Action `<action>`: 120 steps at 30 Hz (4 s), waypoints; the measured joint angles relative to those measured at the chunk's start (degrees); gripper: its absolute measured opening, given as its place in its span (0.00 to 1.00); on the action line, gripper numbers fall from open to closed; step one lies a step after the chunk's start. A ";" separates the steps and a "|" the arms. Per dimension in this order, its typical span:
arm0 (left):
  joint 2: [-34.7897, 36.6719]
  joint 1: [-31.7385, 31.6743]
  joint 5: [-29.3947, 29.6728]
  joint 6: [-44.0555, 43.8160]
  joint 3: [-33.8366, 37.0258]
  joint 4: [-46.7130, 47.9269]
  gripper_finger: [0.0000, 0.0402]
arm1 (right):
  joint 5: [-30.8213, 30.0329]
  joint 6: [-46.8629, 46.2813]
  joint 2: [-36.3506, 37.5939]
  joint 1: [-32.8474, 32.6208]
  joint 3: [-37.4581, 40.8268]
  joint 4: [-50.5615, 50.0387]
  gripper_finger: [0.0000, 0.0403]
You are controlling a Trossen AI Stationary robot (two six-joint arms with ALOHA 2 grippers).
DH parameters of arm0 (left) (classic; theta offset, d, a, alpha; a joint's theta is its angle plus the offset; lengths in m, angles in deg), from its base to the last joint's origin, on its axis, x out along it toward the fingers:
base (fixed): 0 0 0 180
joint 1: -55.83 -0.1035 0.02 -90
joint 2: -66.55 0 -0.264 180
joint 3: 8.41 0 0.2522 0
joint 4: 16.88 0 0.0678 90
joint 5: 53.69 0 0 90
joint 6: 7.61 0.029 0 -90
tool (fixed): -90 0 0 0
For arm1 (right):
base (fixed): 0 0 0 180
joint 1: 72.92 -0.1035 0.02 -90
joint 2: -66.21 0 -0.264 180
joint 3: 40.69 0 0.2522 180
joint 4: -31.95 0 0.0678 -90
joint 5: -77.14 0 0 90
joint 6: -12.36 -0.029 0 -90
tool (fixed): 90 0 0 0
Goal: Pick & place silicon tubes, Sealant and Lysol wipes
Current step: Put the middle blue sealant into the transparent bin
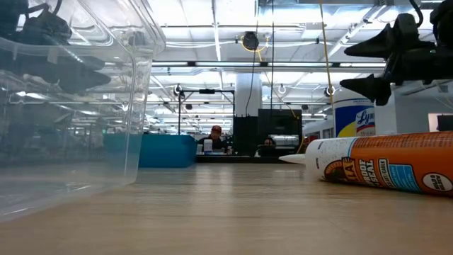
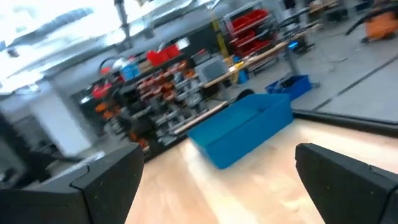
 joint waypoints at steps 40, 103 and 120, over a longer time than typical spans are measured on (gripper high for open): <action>-0.01 -0.01 0.05 0.02 0.01 -0.01 0.77 | -9.58 -10.18 -31.91 -5.11 -28.55 -31.25 0.38; 0.00 -0.01 0.24 0.02 0.00 -0.01 0.77 | -2.65 -15.04 -61.94 8.89 -25.86 -44.80 0.52; 0.00 0.00 0.24 0.00 -0.01 -0.01 0.77 | -1.22 -15.17 -47.30 5.38 -25.82 -33.39 0.51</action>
